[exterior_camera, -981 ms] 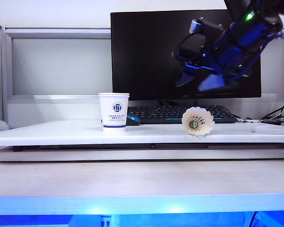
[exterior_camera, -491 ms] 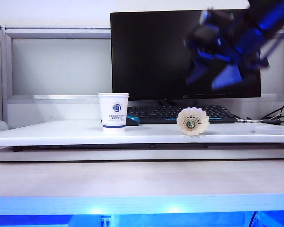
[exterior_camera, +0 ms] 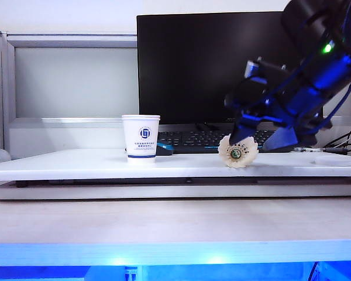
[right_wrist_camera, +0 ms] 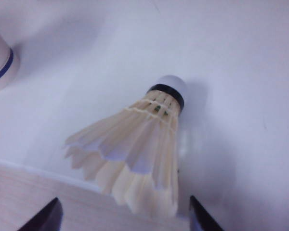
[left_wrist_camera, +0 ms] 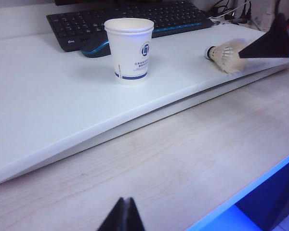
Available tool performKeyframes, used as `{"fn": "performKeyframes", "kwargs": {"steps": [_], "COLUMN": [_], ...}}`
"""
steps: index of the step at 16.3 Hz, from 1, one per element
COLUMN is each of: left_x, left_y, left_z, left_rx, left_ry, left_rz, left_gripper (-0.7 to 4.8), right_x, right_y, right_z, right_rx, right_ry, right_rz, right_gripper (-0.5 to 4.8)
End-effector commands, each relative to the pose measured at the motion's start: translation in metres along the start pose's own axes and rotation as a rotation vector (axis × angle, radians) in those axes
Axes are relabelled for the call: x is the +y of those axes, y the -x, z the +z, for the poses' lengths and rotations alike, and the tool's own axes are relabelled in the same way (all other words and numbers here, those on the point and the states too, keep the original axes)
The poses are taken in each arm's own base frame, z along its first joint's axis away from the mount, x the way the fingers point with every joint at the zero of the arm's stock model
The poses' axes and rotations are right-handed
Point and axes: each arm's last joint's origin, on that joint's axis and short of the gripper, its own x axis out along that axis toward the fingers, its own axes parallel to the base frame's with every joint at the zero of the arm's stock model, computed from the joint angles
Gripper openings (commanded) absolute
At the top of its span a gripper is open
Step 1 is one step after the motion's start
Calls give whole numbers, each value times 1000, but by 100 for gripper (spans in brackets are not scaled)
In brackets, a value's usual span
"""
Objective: Pick up the badminton from the table and put it into the white paper cup.
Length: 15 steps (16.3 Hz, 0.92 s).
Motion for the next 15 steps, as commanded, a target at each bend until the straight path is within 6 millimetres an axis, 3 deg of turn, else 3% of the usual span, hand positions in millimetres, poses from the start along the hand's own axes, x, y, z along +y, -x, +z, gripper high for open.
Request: {"fn": "performKeyframes", "kwargs": {"steps": [1, 4, 5, 6, 7, 8, 10, 11, 15], "left_x": [-1, -1, -1, -1, -1, -1, -1, -1, -1], "left_y": [0, 0, 0, 0, 0, 0, 0, 0, 0], "left_z": [-1, -1, -1, -1, 0, 0, 0, 0, 0], "left_rx": [16, 16, 16, 15, 9, 9, 9, 9, 8], "left_ry": [10, 10, 9, 9, 6, 6, 6, 5, 5], "left_rz": [-13, -13, -13, -13, -13, -13, -12, -12, -11], "left_gripper": [-5, -5, -5, -5, -5, -5, -5, -5, -5], "right_x": [-3, -1, 13, 17, 33, 37, 70, 75, 77], "right_y": [-15, -10, 19, 21, 30, 32, 38, 19, -22], "right_z": [1, 8, 50, 59, 91, 99, 114, 108, 99], "right_rx": [-85, -136, -225, -213, -227, -217, -202, -143, -45], "right_ry": [-1, -2, 12, 16, 34, 37, 74, 50, 16], "right_rz": [-30, -14, 113, 144, 239, 282, 418, 432, 451], "right_gripper": [-3, -3, -3, -3, -3, -3, -3, -3, -3]}}
